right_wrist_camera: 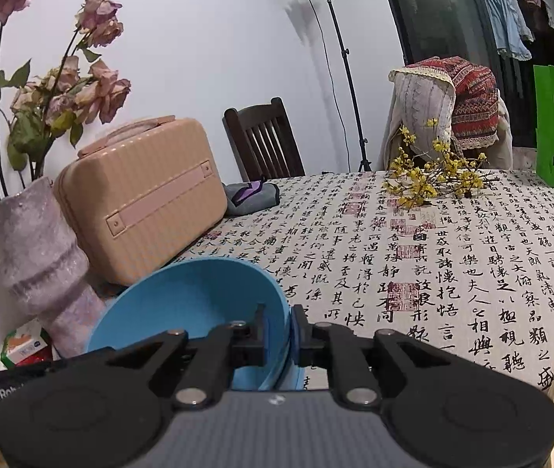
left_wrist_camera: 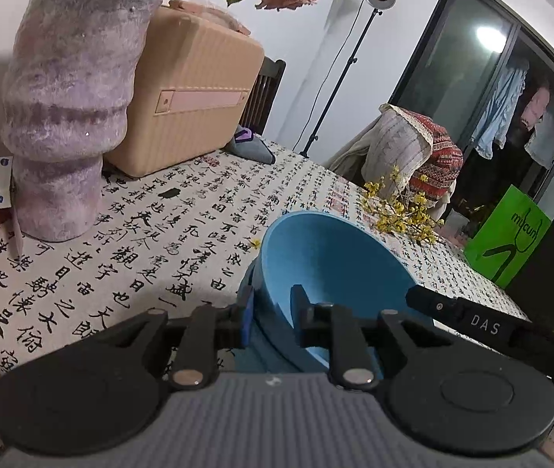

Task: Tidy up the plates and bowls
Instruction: 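Lower the held blue bowl into the two stacked blue bowls with both grippers, then open both grippers and release the bowl onto the stack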

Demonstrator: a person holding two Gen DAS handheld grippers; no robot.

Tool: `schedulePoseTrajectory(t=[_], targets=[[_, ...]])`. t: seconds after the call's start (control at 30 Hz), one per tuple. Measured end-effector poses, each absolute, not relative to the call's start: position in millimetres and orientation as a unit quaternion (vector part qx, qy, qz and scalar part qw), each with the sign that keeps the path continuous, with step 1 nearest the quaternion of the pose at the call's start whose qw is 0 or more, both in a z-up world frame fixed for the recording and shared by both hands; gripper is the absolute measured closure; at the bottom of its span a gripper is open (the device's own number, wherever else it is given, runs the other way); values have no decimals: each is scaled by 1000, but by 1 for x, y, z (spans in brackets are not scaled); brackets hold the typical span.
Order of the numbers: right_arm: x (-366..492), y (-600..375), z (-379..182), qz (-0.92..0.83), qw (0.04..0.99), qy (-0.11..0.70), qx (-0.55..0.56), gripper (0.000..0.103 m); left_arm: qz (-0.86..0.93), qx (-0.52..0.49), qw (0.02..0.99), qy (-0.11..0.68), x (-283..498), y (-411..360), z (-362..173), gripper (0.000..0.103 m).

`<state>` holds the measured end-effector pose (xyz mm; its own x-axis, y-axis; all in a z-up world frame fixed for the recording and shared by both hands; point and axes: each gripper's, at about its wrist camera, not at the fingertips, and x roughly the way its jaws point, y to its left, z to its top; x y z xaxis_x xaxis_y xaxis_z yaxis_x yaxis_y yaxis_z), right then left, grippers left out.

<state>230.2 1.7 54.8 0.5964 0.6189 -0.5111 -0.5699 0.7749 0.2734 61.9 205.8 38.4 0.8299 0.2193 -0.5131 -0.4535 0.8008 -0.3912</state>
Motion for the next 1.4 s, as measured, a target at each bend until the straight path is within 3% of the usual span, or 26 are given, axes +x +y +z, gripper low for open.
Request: schedulePoseTrajectory(t=[0.23,0.3,0.33,0.37,0.4,0.53,0.6,0.7,0.83,1.4], targets=[[229,1,53,336,893,296,40,90,182,-257,922,226,62,207,38,83],[227,-2,54,341,894,287,43,90,179,-254,925,219,60,206,39,74],[226,-4,54,343,895,281,45,89,181,-247,929,210,58,204,40,62],[224,-7,55,345,897,275,45,84,183,-238,932,201,55,202,42,52],[221,-10,55,345,899,266,42,72,188,-226,937,190,52,199,44,50],[206,-26,54,357,906,226,29,52,198,-183,951,153,39,188,50,25],[200,-36,52,369,904,215,32,32,201,-171,954,140,33,184,50,20],[190,-49,51,382,903,195,31,13,218,-159,956,120,20,178,48,2],[177,-62,42,396,898,192,19,0,224,-145,959,92,-3,170,42,0],[155,-83,38,380,895,233,19,0,187,-159,959,142,-29,176,28,0]])
